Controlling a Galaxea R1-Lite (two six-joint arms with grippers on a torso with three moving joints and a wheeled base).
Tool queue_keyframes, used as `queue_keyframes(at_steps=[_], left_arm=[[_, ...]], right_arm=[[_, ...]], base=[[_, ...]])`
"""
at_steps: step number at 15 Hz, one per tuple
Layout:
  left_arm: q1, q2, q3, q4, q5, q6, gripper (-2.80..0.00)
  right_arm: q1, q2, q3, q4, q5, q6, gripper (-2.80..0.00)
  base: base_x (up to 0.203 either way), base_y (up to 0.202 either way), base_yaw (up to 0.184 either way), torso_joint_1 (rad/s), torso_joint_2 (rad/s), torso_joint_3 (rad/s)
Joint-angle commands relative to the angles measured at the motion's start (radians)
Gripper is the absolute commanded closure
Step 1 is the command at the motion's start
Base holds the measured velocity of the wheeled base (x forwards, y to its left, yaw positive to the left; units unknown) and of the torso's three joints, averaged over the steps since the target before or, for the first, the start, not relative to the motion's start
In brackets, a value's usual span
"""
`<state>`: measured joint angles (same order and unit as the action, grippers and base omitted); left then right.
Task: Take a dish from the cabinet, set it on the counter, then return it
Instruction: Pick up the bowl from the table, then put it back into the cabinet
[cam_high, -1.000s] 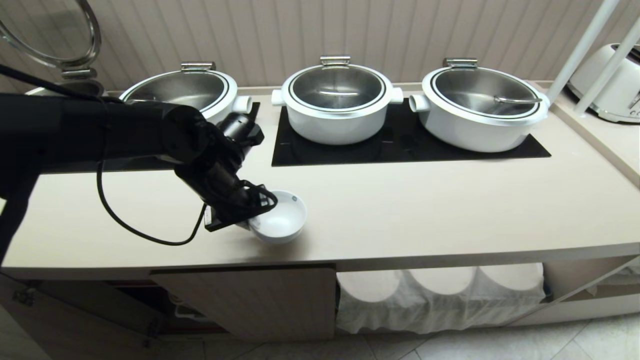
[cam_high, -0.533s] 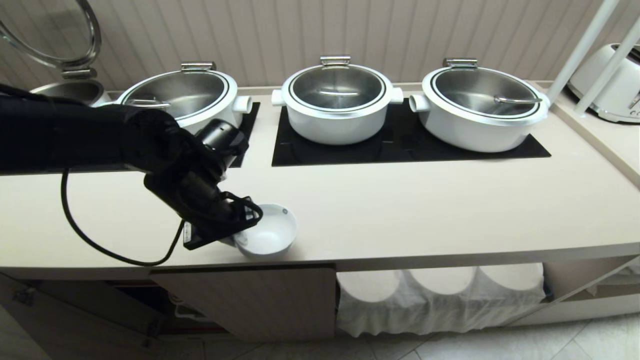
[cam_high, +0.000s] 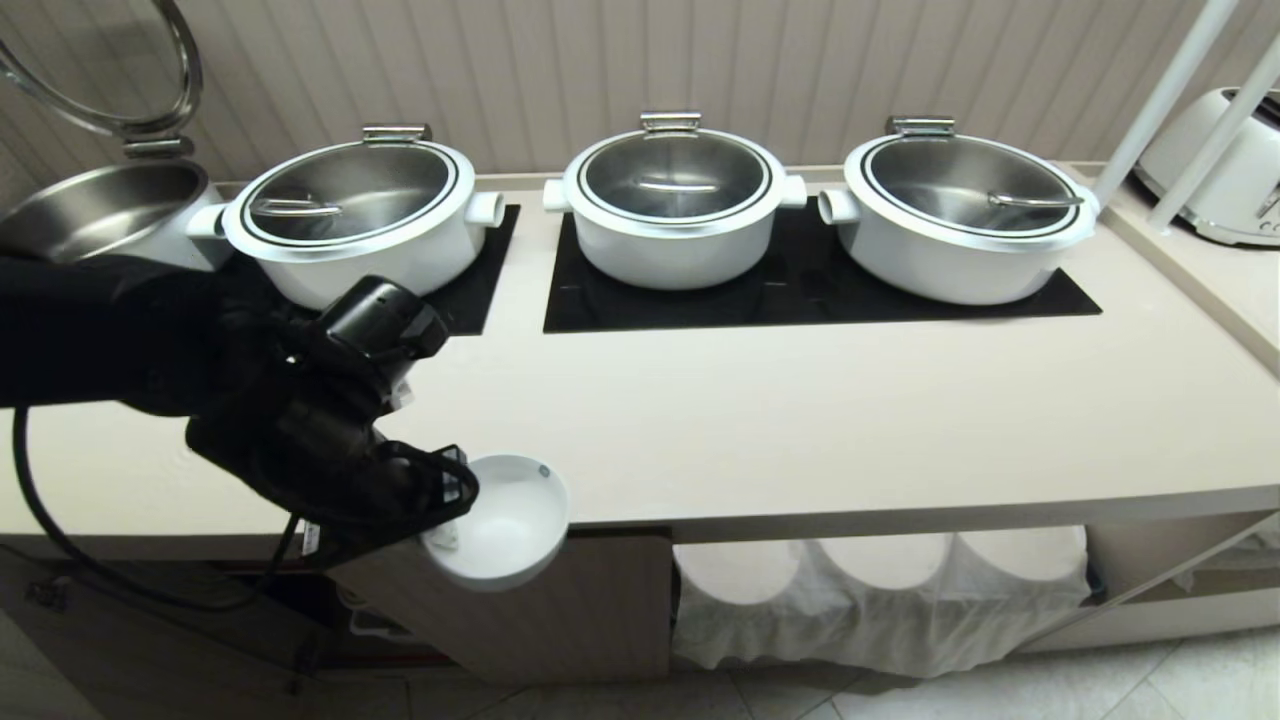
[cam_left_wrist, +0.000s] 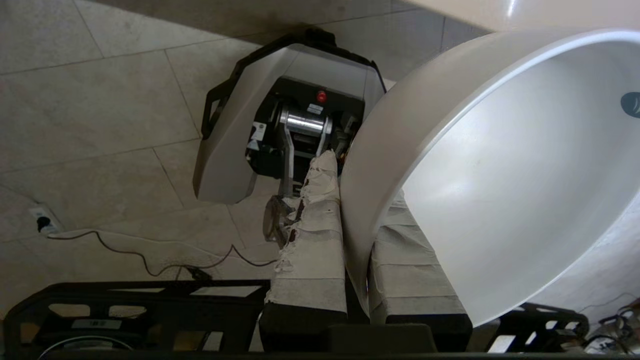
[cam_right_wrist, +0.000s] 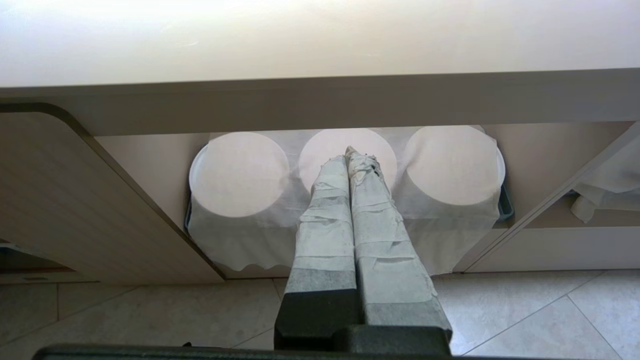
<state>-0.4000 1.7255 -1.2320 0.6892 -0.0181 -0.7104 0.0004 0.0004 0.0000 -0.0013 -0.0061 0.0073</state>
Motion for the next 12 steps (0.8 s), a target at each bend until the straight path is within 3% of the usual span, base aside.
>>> queue_keyframes(at_steps=[1,7,10,12], left_arm=[[-0.022,-0.094,0.095,-0.007,0.000,-0.003,0.00],[-0.127,-0.218,0.264,-0.025,0.001,-0.006,0.00],[-0.141,-0.272,0.382,-0.138,0.001,-0.006,0.00],[-0.141,-0.311,0.434,-0.154,0.000,-0.009,0.00]], right_arm=[[0.000,0.000,0.000,0.000,0.000,0.000,0.00],[0.000,0.000,0.000,0.000,0.000,0.000,0.00],[0.000,0.000,0.000,0.000,0.000,-0.001,0.00],[0.001,0.000,0.000,0.000,0.000,-0.001,0.00]], base=[[0.000,0.000,0.000,0.000,0.00,0.000],[0.000,0.000,0.000,0.000,0.00,0.000],[0.000,0.000,0.000,0.000,0.00,0.000],[0.000,0.000,0.000,0.000,0.00,0.000]])
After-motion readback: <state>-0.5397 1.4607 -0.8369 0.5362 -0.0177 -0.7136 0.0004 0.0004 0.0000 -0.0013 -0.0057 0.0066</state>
